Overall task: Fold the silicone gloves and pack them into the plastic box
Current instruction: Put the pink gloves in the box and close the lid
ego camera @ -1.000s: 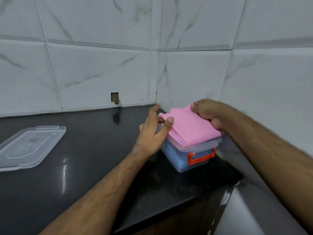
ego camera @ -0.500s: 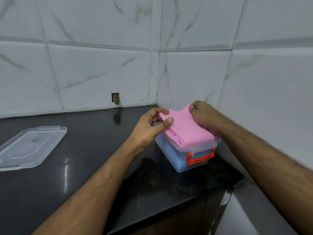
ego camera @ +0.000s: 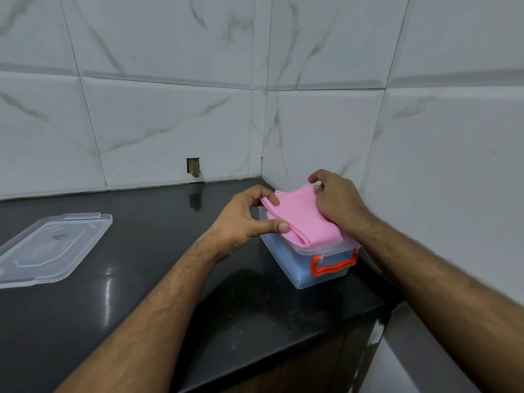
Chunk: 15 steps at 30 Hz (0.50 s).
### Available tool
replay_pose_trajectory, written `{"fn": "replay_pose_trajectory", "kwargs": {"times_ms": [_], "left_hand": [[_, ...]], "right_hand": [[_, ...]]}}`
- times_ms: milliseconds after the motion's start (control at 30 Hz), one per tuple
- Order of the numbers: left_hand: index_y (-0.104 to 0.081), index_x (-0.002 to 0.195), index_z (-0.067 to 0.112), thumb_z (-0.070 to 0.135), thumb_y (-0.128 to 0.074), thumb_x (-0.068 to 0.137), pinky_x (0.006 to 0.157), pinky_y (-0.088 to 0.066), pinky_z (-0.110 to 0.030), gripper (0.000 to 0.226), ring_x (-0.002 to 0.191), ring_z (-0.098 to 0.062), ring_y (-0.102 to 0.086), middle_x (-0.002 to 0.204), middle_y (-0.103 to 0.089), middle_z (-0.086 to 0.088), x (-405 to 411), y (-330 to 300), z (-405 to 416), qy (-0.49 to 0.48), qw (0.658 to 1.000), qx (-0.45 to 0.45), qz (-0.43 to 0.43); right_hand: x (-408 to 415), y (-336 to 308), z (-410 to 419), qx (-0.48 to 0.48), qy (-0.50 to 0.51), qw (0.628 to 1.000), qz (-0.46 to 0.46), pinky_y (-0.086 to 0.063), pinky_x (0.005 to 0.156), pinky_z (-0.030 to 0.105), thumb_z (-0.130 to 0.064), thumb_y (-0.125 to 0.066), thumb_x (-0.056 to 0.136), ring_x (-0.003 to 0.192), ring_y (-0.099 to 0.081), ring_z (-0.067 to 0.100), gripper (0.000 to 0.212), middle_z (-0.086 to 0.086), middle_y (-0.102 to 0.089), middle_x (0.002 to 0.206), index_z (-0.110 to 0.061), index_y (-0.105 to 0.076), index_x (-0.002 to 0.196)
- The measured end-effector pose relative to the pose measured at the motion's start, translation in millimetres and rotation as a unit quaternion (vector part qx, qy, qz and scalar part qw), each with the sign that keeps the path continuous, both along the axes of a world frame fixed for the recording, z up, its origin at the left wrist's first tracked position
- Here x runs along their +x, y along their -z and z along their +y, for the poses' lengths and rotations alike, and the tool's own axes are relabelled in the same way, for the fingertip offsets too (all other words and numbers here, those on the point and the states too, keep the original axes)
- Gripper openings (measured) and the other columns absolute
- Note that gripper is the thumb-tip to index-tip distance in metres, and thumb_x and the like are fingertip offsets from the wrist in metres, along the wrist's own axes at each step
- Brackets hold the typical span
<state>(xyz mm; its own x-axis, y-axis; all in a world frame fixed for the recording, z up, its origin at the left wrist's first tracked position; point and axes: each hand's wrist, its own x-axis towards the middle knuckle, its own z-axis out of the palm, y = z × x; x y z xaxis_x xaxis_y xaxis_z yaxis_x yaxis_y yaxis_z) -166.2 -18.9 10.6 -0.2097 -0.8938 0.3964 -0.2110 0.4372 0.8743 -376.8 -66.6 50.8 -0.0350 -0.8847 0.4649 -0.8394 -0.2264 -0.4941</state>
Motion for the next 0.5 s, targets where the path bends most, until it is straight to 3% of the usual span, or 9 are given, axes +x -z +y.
{"fn": "replay_pose_trajectory", "kwargs": {"times_ms": [67, 267, 400, 500], "left_hand": [[-0.068, 0.098, 0.021, 0.030, -0.094, 0.064, 0.075, -0.042, -0.023, 0.044, 0.090, -0.005, -0.059, 0.113, -0.070, 0.001, -1.1, -0.6, 0.0, -0.011, 1.000, -0.006, -0.011], [-0.065, 0.097, 0.021, 0.031, -0.092, 0.069, 0.068, -0.039, -0.018, 0.040, 0.074, 0.003, -0.051, 0.108, -0.068, 0.004, -1.3, 2.4, -2.5, -0.019, 0.999, -0.030, -0.030], [-0.064, 0.098, 0.022, 0.039, -0.090, 0.068, 0.071, -0.041, -0.021, 0.043, 0.085, -0.003, -0.055, 0.111, -0.068, 0.002, -2.4, 4.8, -4.4, -0.034, 0.998, -0.046, -0.040], [-0.063, 0.101, 0.023, 0.051, -0.086, 0.063, 0.086, -0.049, -0.032, 0.053, 0.107, -0.018, -0.061, 0.112, -0.068, 0.001, -5.1, 6.5, -5.9, -0.050, 0.996, -0.060, -0.044]], "right_hand": [[0.9, 0.8, -0.9, -0.005, 0.010, 1.000, 0.019, -0.046, 0.085, 0.028, -0.013, -0.048, 0.102, 0.108, -0.063, 0.028, 0.030, 0.014, -0.068, 0.121, -0.017, -0.065, 0.127], [1.7, -4.1, -3.7, 0.039, 0.008, 0.998, 0.040, -0.044, 0.076, 0.027, -0.008, -0.057, 0.096, 0.095, -0.065, 0.022, 0.020, 0.007, -0.074, 0.105, -0.010, -0.075, 0.104], [4.7, -0.5, -6.5, 0.044, 0.023, 0.999, 0.020, -0.049, 0.080, 0.030, -0.007, -0.056, 0.097, 0.098, -0.065, 0.024, 0.020, 0.009, -0.073, 0.106, -0.007, -0.074, 0.105], [5.3, 5.5, -8.8, 0.043, 0.037, 0.998, 0.003, -0.050, 0.082, 0.031, -0.005, -0.055, 0.096, 0.100, -0.065, 0.026, 0.020, 0.009, -0.072, 0.106, -0.008, -0.073, 0.101]]}}
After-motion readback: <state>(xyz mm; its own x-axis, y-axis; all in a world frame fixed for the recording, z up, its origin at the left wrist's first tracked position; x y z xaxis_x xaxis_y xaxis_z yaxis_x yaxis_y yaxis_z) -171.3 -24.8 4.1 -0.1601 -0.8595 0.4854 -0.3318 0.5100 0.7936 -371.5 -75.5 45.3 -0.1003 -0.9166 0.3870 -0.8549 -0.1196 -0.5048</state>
